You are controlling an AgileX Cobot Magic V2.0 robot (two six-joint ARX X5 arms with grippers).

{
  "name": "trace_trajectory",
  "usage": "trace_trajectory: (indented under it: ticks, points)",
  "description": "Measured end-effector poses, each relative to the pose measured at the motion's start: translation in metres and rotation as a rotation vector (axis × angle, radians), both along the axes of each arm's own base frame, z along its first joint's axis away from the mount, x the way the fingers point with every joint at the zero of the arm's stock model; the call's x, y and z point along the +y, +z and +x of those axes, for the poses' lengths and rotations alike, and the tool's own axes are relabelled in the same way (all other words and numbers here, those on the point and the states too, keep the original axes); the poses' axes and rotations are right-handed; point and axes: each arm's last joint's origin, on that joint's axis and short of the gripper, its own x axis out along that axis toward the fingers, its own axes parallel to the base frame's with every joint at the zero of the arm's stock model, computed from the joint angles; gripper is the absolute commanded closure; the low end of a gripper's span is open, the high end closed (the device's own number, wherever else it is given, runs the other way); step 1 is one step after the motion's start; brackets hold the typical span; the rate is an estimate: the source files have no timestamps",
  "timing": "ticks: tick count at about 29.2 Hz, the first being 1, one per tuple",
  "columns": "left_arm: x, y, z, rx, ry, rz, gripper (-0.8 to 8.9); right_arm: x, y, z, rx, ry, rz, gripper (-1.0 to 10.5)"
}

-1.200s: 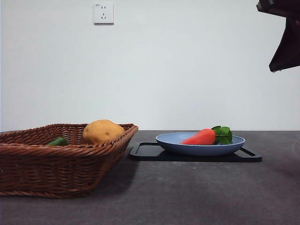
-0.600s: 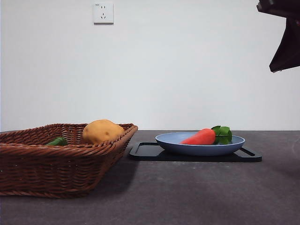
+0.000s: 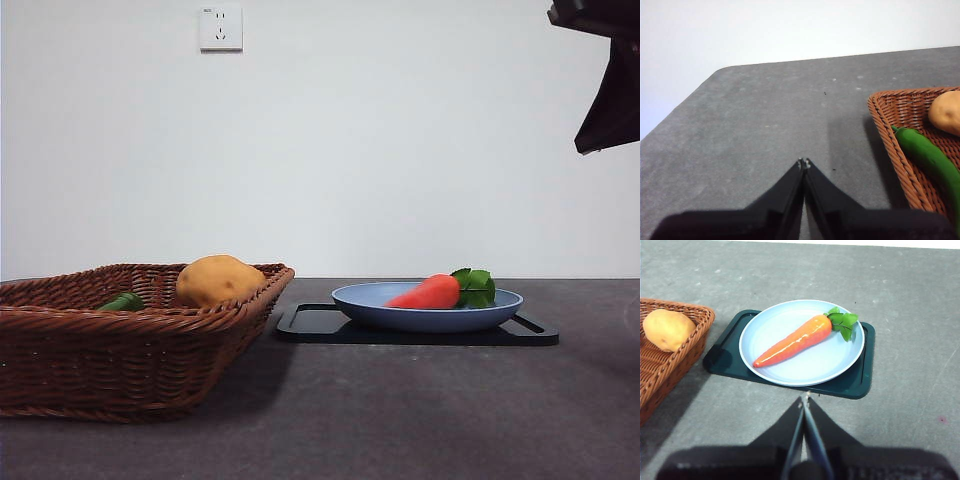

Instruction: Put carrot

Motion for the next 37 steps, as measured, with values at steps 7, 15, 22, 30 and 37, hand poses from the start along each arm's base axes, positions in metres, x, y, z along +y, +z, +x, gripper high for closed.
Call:
trace_trajectory:
  ticks: [7, 15, 22, 30, 37]
  points:
    - [0.000, 0.000, 0.000, 0.000, 0.000, 0.000, 8.05, -0.030, 0.019, -0.016, -0.154, -0.071, 0.055, 9.4]
    - [0.000, 0.000, 0.000, 0.000, 0.000, 0.000, 8.05, -0.076, -0.034, -0.022, -0.212, -0.111, 0.137, 9.4]
    - [0.000, 0.000, 0.000, 0.000, 0.000, 0.000, 8.05, -0.089, -0.064, -0.025, -0.226, -0.216, 0.093, 9.4]
    - [0.000, 0.000, 0.000, 0.000, 0.000, 0.000, 8.05, -0.093, -0.073, -0.027, -0.267, -0.231, 0.015, 9.4]
    - [0.000, 0.000, 0.000, 0.000, 0.000, 0.000, 8.05, -0.092, -0.079, -0.027, -0.236, -0.202, 0.017, 9.4]
